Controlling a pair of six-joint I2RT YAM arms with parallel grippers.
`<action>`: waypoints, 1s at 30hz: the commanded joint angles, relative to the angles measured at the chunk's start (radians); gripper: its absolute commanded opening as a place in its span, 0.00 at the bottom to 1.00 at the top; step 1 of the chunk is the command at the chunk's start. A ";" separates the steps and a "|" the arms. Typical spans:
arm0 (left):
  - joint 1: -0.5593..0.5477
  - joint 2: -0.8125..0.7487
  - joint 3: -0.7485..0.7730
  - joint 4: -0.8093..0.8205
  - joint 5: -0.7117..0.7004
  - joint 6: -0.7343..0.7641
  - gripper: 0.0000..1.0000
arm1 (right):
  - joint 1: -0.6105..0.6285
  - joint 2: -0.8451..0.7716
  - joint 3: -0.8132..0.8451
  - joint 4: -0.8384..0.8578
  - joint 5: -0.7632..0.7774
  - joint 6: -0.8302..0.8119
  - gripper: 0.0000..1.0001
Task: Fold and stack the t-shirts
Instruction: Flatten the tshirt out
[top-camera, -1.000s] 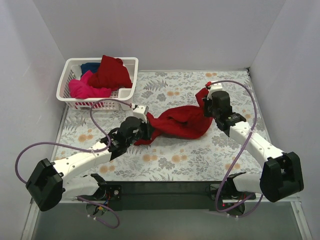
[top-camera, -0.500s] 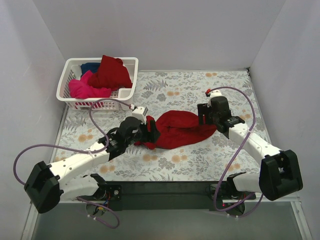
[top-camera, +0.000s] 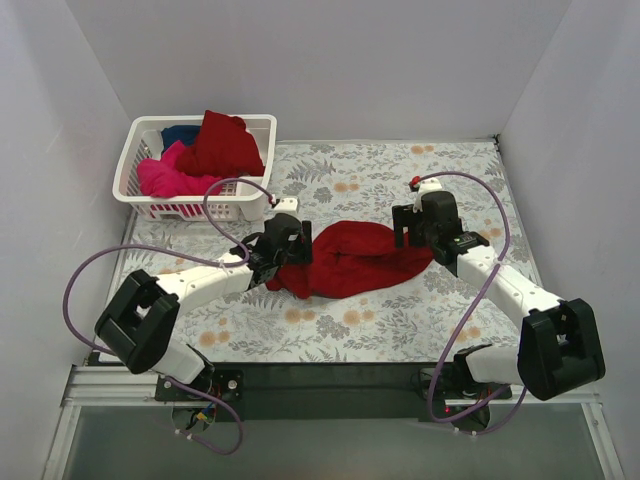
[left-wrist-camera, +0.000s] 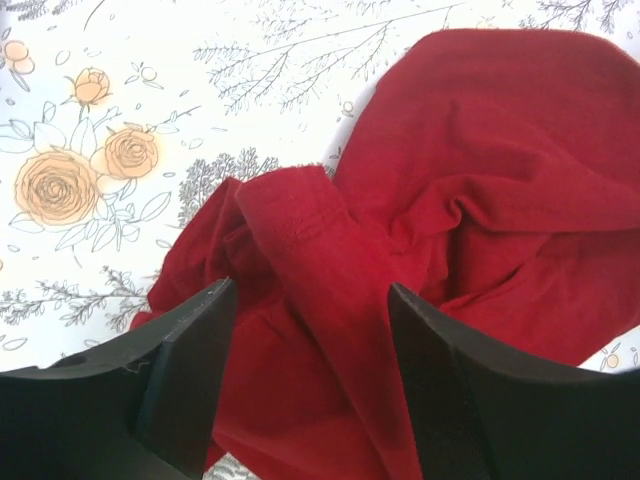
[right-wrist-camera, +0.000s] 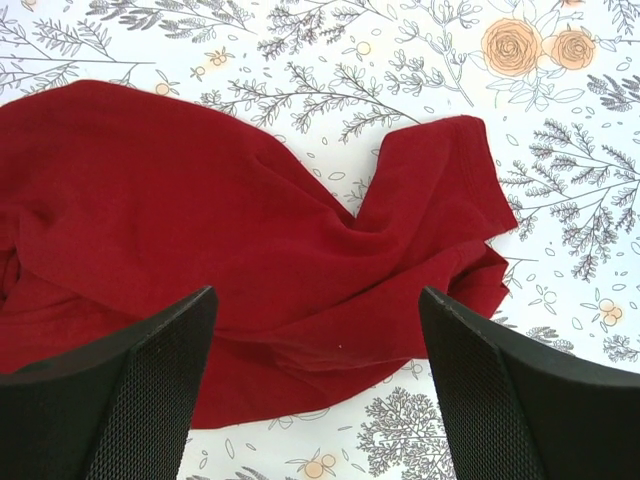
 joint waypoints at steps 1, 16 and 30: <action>0.007 0.009 0.024 0.058 -0.019 0.020 0.47 | 0.000 0.002 0.008 0.046 -0.011 -0.013 0.74; 0.108 -0.203 -0.009 0.196 0.050 0.092 0.00 | -0.040 -0.052 -0.069 0.045 -0.066 0.014 0.79; 0.136 -0.471 -0.129 0.181 0.023 0.101 0.00 | -0.039 0.020 -0.106 0.100 -0.354 0.048 0.72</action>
